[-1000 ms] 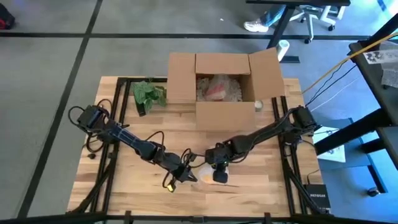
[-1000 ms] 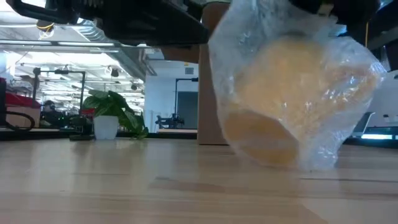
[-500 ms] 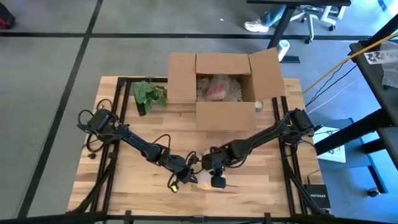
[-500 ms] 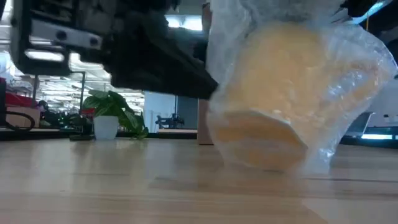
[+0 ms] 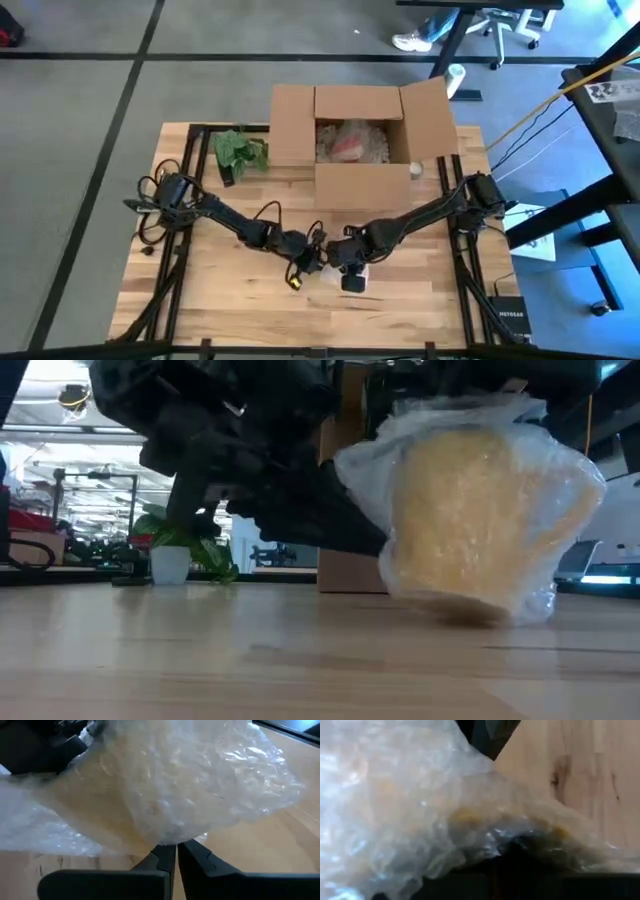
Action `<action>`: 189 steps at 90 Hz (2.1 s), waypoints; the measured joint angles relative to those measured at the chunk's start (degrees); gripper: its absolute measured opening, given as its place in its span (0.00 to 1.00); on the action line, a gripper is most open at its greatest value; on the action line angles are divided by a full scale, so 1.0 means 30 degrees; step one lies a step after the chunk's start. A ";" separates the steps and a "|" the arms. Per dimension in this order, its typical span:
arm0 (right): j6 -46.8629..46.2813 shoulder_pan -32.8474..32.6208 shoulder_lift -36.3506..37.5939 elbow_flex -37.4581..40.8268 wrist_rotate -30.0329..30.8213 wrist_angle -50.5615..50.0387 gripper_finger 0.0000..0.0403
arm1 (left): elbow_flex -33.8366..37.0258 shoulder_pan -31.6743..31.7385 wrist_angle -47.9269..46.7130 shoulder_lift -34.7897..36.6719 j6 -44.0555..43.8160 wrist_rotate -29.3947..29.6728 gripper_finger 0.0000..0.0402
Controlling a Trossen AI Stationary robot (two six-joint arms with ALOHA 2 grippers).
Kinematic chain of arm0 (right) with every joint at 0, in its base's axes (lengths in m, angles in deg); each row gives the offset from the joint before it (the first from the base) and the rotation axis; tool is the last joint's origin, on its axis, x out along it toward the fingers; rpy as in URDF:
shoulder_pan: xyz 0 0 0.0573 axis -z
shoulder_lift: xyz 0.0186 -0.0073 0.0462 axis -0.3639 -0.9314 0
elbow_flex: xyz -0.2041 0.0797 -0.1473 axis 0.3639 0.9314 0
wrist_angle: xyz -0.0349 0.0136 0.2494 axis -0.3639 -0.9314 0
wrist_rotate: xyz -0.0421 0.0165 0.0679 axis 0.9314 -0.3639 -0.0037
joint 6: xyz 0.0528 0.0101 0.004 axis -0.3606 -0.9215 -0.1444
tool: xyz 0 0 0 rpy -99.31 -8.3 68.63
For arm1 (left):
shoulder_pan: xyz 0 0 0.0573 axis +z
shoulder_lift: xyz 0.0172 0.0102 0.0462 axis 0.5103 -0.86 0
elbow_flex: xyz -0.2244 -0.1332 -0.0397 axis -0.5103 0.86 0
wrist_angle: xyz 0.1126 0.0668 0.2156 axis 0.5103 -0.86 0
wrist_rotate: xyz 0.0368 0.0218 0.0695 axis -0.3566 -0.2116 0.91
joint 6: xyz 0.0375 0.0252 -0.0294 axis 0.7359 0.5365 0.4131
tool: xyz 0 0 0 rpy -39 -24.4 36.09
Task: Wrap mug
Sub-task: Wrap the yellow mug with the bubble wrap
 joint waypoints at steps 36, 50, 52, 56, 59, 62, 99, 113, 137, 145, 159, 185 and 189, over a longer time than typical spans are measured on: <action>-0.1025 -0.0004 0.0042 -0.0034 0.0991 -0.1275 0.00 | -0.0024 0.0422 -0.0779 0.0330 0.0606 0.2207 0.00; -0.1148 0.0000 0.0051 -0.0044 0.1281 -0.1479 0.00 | -0.0024 0.0558 -0.1217 0.0522 0.0008 0.2287 0.00; -0.1133 -0.0005 0.0051 -0.0044 0.1276 -0.1466 0.00 | -0.0024 0.0486 -0.1442 0.0651 -0.0010 0.2275 0.00; -0.1091 -0.0007 0.0051 -0.0044 0.1275 -0.1457 0.00 | -0.0024 0.0285 -0.1999 0.0995 -0.0002 0.2260 0.00; -0.1045 -0.0007 0.0051 -0.0044 0.1284 -0.1464 0.00 | -0.0024 0.0107 -0.2559 0.1354 0.0044 0.2270 0.00; -0.1025 -0.0007 0.0051 -0.0044 0.1305 -0.1464 0.00 | -0.0024 -0.0051 -0.3214 0.1710 0.0077 0.2251 0.00; -0.1113 -0.0016 -0.0010 -0.0507 0.1837 -0.2323 0.00 | -0.0038 -0.1754 -0.9519 0.6418 -0.0443 0.3781 0.00; -0.1318 0.0014 -0.0044 -0.1969 0.3661 -0.4499 0.00 | -0.0005 -0.2290 -0.9349 0.6637 -0.0927 0.3920 0.00; -0.0415 0.0015 -0.0036 -0.2805 0.2775 -0.3618 0.00 | 0.0086 -0.3292 -0.7084 0.5636 -0.0783 0.3347 0.00; -0.0651 0.0002 -0.0093 -0.2805 0.2248 -0.3822 0.00 | 0.0086 -0.3259 -0.7007 0.5488 -0.0778 0.3371 0.00; -0.0895 0.0012 -0.0621 -0.2450 0.1216 -0.4235 0.00 | 0.0104 -0.3102 -0.6127 0.5592 0.0339 0.3973 0.00; -0.0870 0.0015 -0.0617 -0.1443 0.0765 -0.2530 0.00 | 0.0116 -0.2044 -0.4164 0.5619 0.2429 0.4364 0.00; -0.0820 0.0015 -0.0621 -0.1441 0.0767 -0.2512 0.00 | 0.0119 -0.1995 -0.4103 0.5619 0.2447 0.4285 0.00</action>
